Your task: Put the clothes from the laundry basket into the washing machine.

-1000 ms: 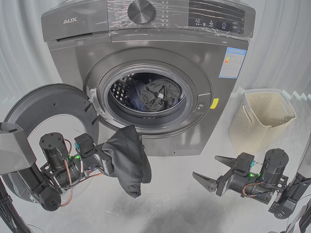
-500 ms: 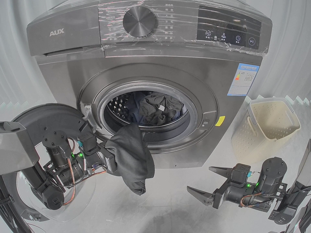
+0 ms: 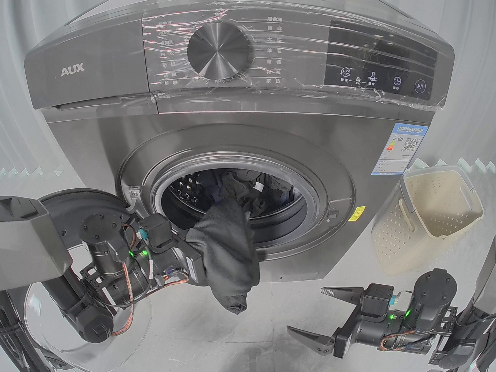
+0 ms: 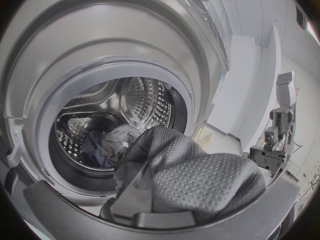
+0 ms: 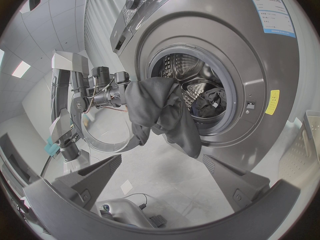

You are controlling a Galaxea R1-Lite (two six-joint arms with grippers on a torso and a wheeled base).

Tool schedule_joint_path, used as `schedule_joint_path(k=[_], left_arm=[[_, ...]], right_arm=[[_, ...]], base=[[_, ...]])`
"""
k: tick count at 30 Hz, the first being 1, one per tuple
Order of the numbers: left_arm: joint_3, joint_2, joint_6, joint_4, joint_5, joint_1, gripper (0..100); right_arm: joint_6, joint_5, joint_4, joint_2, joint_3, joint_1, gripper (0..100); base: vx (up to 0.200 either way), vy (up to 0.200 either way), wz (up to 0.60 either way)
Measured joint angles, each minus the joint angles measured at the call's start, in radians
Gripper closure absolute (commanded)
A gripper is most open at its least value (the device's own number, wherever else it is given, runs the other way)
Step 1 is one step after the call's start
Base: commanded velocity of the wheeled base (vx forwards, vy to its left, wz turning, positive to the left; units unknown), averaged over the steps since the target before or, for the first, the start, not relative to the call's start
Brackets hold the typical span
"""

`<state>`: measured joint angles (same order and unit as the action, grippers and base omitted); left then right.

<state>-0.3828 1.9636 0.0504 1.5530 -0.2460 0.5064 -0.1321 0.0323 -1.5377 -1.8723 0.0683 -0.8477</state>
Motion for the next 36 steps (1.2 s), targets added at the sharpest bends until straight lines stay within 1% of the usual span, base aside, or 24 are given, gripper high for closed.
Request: schedule_joint_path(k=[3,5,7,11,13,18,22,27,31,36], left_arm=[[-0.022,0.006,0.025,0.000,-0.026,0.014,100],[-0.039,0.021,0.034,0.000,-0.038,0.020,100],[-0.065,0.042,0.033,0.000,-0.042,0.021,100],[-0.153,0.114,0.016,0.000,-0.046,0.012,100],[-0.186,0.143,0.018,0.000,-0.047,0.007,100],[-0.271,0.214,0.033,0.000,-0.046,0.004,100],[-0.336,0.275,0.059,0.000,-0.019,0.006,100],[-0.467,0.342,0.077,-0.001,0.033,0.015,100],[-0.580,0.397,0.081,-0.018,0.071,0.019,100],[-0.723,0.455,0.084,-0.108,0.118,0.022,100]], right_arm=[[0.000,-0.002,-0.001,0.008,0.000,-0.005,0],[0.000,-0.001,-0.001,0.013,0.001,-0.009,0],[0.000,-0.002,-0.001,0.017,0.000,-0.008,0],[0.000,-0.001,-0.001,0.022,0.001,-0.006,0],[0.000,0.000,0.000,0.024,0.001,-0.004,0],[0.001,0.000,0.000,0.033,-0.001,0.002,0],[0.001,0.000,0.000,0.039,-0.001,0.000,0],[0.002,0.000,-0.001,0.041,0.001,0.000,0],[0.001,0.001,-0.001,0.040,0.002,0.000,0],[0.000,0.001,0.000,0.039,0.002,0.000,0]], base=[[0.000,0.000,0.00],[0.000,0.000,0.00],[0.000,0.000,0.00],[0.000,0.000,0.00],[0.000,0.000,0.00],[0.000,0.000,0.00],[0.000,0.000,0.00],[0.000,0.000,0.00],[0.000,0.000,0.00],[0.000,0.000,0.00]])
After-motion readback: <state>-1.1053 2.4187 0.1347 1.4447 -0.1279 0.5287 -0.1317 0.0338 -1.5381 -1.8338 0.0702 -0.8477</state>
